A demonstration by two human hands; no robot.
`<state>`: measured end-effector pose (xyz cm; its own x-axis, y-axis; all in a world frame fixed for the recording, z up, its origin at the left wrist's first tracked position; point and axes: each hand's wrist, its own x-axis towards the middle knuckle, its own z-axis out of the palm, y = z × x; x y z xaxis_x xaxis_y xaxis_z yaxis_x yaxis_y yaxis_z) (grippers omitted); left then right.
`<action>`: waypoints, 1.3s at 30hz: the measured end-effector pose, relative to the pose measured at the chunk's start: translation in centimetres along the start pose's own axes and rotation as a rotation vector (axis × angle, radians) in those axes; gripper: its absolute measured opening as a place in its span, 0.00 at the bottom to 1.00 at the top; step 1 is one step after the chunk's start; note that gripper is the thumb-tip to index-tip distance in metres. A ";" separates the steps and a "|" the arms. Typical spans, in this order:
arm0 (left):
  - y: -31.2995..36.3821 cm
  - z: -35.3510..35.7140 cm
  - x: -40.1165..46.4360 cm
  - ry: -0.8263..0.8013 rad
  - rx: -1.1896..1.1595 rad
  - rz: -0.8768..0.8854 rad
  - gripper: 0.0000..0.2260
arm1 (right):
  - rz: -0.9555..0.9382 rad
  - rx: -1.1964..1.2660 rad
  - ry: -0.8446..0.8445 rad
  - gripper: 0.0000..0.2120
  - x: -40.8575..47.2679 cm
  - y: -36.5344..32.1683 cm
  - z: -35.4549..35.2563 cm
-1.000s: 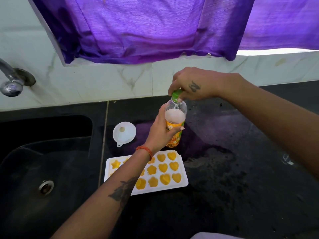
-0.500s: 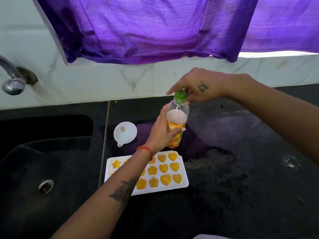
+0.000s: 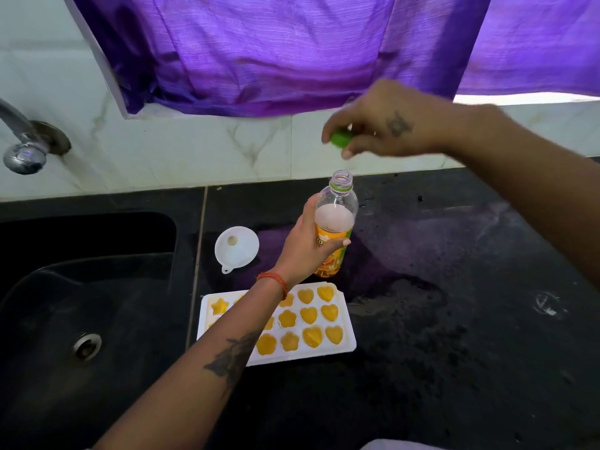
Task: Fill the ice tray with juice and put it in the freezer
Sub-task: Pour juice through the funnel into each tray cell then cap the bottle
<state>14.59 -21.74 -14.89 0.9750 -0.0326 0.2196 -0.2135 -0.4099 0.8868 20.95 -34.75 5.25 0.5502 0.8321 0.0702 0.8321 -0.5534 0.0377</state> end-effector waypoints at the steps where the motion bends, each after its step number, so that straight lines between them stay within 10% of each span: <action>1: 0.0 0.0 0.0 -0.004 0.002 0.003 0.38 | -0.008 0.034 0.019 0.18 0.1 0.3 -0.5; 19: 0.0 -0.3 0.3 -0.028 0.008 -0.022 0.38 | 0.049 -0.063 -0.058 0.19 -0.3 0.3 3.4; 26: 0.1 -0.7 0.2 -0.044 -0.002 -0.046 0.38 | 0.203 0.009 -0.228 0.43 -0.9 0.6 2.3; 32: 0.4 -0.7 0.3 -0.060 0.000 -0.050 0.37 | 0.019 0.105 -0.076 0.14 -0.8 0.0 2.5; 36: 0.6 -0.8 0.1 -0.073 0.004 -0.050 0.36 | 0.218 -0.031 -0.109 0.31 -0.4 0.2 2.9; 39: 0.5 -1.0 0.2 -0.069 -0.005 -0.069 0.37 | 0.173 0.158 -0.161 0.20 -1.2 1.0 1.9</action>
<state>14.56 -21.09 -13.97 0.9892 -0.0678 0.1297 -0.1461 -0.4085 0.9010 21.26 -36.21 3.35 0.6784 0.7283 -0.0973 0.7187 -0.6852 -0.1181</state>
